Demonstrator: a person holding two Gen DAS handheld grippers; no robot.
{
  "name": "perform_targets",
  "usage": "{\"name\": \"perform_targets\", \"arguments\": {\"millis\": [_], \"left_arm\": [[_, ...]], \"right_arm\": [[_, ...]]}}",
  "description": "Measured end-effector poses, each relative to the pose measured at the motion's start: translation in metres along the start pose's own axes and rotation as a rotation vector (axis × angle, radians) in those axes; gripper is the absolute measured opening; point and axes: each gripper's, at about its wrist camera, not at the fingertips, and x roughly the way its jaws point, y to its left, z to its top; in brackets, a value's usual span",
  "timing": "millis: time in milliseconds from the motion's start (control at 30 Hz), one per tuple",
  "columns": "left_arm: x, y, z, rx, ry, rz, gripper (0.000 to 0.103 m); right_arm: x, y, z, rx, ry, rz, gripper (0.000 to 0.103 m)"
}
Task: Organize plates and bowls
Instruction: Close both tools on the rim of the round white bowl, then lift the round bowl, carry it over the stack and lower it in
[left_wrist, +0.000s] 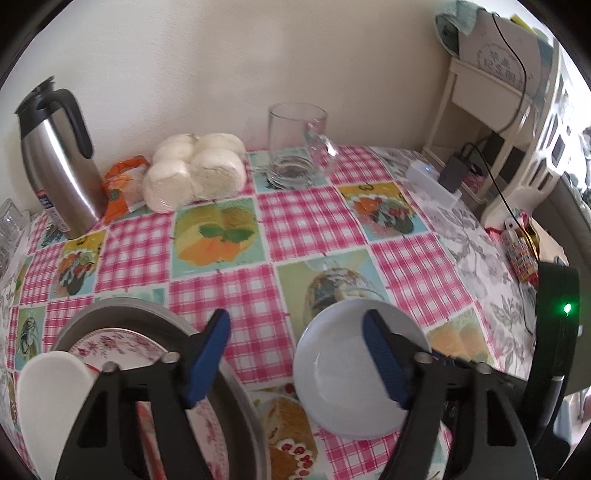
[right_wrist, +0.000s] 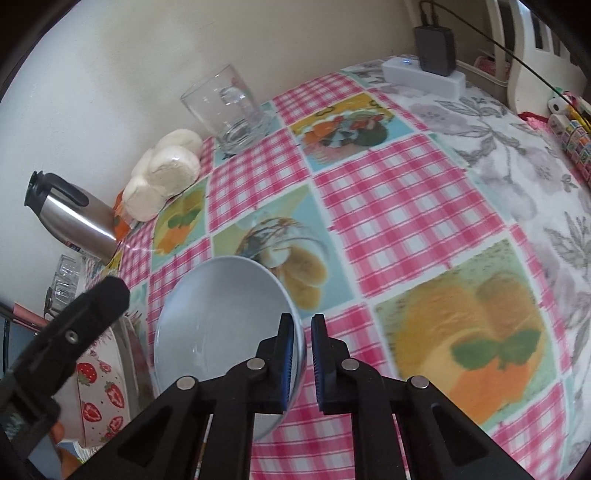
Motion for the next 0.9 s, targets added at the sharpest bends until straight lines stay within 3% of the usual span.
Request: {"name": "perform_targets", "arguments": {"millis": [133, 500, 700, 900], "left_arm": [[0.012, -0.012, -0.006, 0.018, 0.045, -0.031, 0.07], [0.053, -0.027, -0.027, -0.009, 0.17, -0.105, 0.026], [0.052, -0.019, -0.028, -0.055, 0.169, -0.146, 0.019], [0.019, -0.015, -0.02, -0.054, 0.114, -0.152, 0.019]], "right_arm": [[-0.004, -0.016, 0.003, 0.023, 0.0, -0.004, 0.01], [-0.007, -0.034, 0.003, 0.071, 0.012, 0.003, 0.011], [-0.011, -0.027, 0.002, 0.05, 0.018, -0.016, 0.011], [-0.035, -0.015, 0.004, 0.035, -0.019, -0.012, 0.011]]}}
